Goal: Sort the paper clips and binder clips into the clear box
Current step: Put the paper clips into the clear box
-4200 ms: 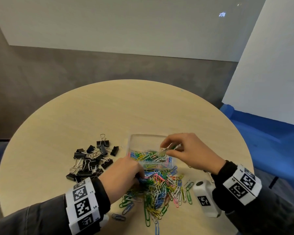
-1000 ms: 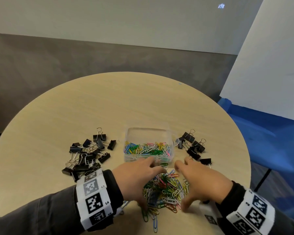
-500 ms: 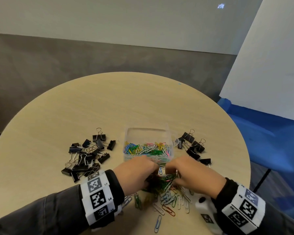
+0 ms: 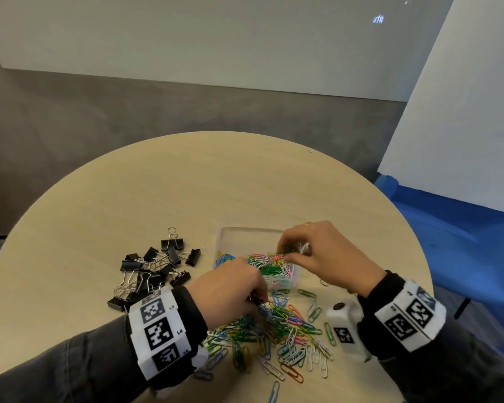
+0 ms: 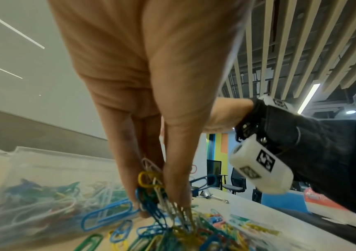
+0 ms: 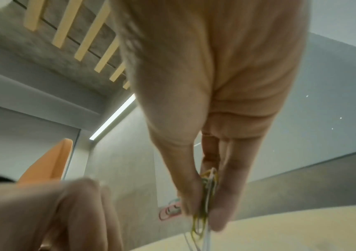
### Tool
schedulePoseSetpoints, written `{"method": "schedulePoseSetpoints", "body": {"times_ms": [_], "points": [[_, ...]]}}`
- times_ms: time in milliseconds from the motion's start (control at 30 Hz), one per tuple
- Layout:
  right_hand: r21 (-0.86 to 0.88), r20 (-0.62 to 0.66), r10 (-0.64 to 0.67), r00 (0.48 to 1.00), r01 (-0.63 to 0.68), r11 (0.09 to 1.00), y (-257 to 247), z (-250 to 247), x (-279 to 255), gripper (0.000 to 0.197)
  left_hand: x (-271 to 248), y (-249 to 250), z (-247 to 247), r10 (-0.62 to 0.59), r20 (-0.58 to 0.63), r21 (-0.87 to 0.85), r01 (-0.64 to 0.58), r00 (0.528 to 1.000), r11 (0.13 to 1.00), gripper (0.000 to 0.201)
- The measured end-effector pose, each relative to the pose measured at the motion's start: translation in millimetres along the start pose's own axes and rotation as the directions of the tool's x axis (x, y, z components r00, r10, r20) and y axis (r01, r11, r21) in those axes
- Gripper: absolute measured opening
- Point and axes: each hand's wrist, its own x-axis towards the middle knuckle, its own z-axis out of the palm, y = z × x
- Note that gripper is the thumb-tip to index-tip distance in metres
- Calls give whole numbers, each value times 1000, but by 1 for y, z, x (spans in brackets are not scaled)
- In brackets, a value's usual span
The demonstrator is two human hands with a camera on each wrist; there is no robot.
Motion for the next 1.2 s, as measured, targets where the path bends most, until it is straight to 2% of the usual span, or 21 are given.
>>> {"method": "schedulePoseSetpoints", "body": {"times_ms": [200, 300, 400, 500, 633, 767, 833, 933, 1033, 1133, 1200], "points": [[55, -14, 6, 1000, -6, 998, 10, 5, -5, 25, -1, -1, -23, -21, -45, -113, 16, 999, 994, 25], [42, -20, 17, 1000, -16, 999, 18, -7, -16, 20, 2, -6, -39, -59, -130, -179, 35, 990, 983, 24], [-2, -10, 22, 1000, -22, 1000, 21, -10, -29, 13, 11, -9, -50, -63, -227, -167, 25, 972, 986, 22], [1, -32, 15, 999, -15, 1000, 20, -8, -39, 11, 22, -11, -50, -66, -259, -132, 33, 964, 991, 22], [-89, 105, 106, 989, -97, 991, 20, -7, -49, 18, 25, -16, -41, -83, -190, -97, 65, 978, 993, 28], [-197, 316, 222, 922, -165, 967, 13, 1, -61, 43, 10, -15, -35, -28, -162, -45, 21, 986, 999, 32], [-190, 383, 221, 897, -157, 969, 7, 12, -65, 49, -3, -11, -33, 1, -103, -38, -5, 995, 999, 30], [-180, 442, 177, 879, -106, 978, -3, 21, -67, 48, -24, -10, -26, 9, 51, 10, -10, 999, 1000, 32], [-171, 518, 134, 845, -51, 984, -12, 14, -68, 43, -43, -19, -16, -47, 201, 97, 27, 979, 995, 43], [-188, 484, 244, 840, -172, 967, -3, 2, -73, 63, -62, -36, -10, -142, 247, 52, 133, 958, 990, 55], [-247, 451, 356, 818, -268, 931, 5, -3, -76, 65, -71, -45, -8, -204, 256, 12, 207, 945, 978, 64]]}}
